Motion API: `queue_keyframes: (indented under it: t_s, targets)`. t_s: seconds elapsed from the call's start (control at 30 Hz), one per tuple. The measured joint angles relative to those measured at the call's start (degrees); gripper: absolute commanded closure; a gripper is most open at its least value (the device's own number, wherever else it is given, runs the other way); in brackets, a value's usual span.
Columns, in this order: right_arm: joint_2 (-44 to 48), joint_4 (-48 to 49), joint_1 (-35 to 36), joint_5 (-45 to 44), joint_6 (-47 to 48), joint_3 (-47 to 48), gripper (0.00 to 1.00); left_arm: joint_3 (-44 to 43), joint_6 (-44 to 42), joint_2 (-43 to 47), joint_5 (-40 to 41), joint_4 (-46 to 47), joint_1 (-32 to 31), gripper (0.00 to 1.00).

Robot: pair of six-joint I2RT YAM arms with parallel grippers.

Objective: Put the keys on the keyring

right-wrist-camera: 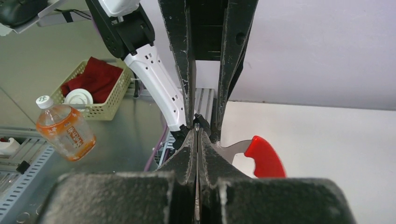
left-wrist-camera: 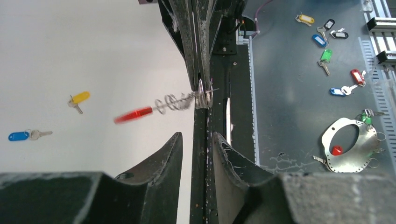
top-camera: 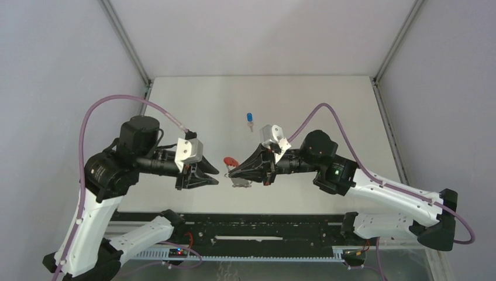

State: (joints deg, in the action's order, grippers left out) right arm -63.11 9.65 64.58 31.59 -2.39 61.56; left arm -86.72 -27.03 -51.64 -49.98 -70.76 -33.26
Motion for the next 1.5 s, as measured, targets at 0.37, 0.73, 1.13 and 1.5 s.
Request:
queue_keyframes:
  t_s: [0.37,0.73,1.13,1.5]
  targets:
    - [-2.49,4.37,0.02,-1.75,-1.44,0.0,1.0,0.48,3.17,0.28,-1.4,5.07,-0.5,0.7]
    - [-3.28,6.51,0.87,-4.42,-2.05,0.0,1.0,1.66,5.22,0.31,-1.01,6.8,-0.66,0.84]
    - [-3.52,6.86,1.25,-5.62,-2.03,0.0,1.0,1.66,7.74,0.57,1.73,6.91,-0.74,0.69]
    - [-4.59,6.88,0.55,-4.15,-4.2,0.0,1.0,1.64,8.44,1.66,0.85,5.99,-0.76,0.63]
